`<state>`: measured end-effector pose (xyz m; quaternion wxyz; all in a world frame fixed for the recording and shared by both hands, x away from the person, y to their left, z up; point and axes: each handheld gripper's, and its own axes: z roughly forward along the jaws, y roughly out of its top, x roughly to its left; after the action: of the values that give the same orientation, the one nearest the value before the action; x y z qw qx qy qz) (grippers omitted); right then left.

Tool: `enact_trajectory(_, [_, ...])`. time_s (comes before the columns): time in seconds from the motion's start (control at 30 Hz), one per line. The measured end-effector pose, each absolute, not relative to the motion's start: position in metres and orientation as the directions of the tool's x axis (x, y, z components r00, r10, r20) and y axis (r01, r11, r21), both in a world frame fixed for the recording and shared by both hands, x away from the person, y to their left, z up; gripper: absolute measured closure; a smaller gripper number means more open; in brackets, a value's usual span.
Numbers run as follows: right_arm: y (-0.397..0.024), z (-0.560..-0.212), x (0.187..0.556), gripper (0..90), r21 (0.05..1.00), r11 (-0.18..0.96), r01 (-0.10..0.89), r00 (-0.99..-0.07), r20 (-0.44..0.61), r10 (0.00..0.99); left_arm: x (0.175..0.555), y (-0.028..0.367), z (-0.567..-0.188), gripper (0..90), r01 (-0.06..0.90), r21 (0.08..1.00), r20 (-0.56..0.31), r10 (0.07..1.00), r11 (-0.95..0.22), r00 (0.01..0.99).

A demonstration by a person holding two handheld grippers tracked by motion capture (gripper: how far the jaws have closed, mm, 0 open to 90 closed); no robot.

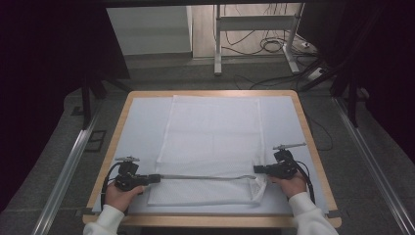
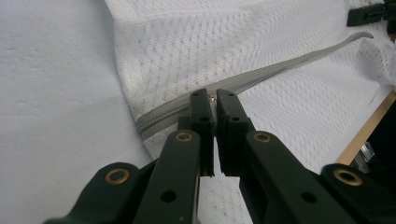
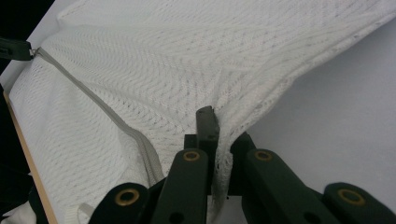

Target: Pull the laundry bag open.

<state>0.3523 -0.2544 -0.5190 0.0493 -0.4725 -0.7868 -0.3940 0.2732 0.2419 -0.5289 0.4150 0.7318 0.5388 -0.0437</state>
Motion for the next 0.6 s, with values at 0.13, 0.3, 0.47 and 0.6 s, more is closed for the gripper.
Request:
enact_trajectory(0.13, [-0.2543, -0.5192, 0.3523, 87.7, 0.573, 0.244, 0.782, -0.549, 0.449, 0.705, 0.272, 0.246, -0.5289, 86.8, 0.826, 0.56, -0.51, 0.758, -0.066, 0.406])
enact_trajectory(0.3, [-0.2544, -0.5193, 0.3523, 87.7, 0.572, 0.245, 0.783, -0.549, 0.45, 0.704, 0.2713, 0.25, -0.5296, 86.8, 0.828, 0.558, -0.51, 0.762, -0.062, 0.4])
enact_trajectory(0.47, [-0.254, -0.5195, 0.3524, 87.7, 0.571, 0.248, 0.782, -0.551, 0.448, 0.704, 0.2705, 0.2515, -0.5297, 86.8, 0.827, 0.559, -0.509, 0.764, -0.057, 0.397])
enact_trajectory(0.6, [-0.2543, -0.5195, 0.3523, 87.7, 0.571, 0.247, 0.783, -0.55, 0.451, 0.703, 0.2707, 0.2521, -0.5296, 86.8, 0.826, 0.561, -0.502, 0.769, -0.058, 0.395])
